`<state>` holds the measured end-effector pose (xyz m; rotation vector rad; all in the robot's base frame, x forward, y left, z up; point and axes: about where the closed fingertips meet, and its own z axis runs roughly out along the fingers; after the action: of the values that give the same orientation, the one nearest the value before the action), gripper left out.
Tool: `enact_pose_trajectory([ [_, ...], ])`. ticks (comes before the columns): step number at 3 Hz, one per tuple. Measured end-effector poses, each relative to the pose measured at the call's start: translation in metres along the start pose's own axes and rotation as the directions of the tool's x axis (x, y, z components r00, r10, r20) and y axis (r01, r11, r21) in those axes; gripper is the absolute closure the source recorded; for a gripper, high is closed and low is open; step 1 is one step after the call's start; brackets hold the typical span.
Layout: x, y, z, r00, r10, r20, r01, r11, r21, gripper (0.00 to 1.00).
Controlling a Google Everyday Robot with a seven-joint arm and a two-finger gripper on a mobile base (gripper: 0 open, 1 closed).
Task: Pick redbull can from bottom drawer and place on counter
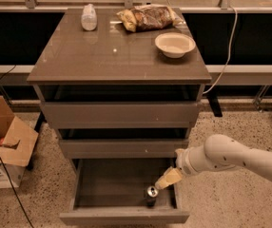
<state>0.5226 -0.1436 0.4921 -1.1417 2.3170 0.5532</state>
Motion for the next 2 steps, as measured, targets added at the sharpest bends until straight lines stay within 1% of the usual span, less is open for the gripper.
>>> enact_pose_trajectory([
  [1,0.009,0.002,0.027,1.000,0.019,-0.008,-0.019,0.9997,-0.015,0.00],
  [2,0.019,0.003,0.053,0.999,0.047,-0.001,-0.047,0.9979,-0.044,0.00],
])
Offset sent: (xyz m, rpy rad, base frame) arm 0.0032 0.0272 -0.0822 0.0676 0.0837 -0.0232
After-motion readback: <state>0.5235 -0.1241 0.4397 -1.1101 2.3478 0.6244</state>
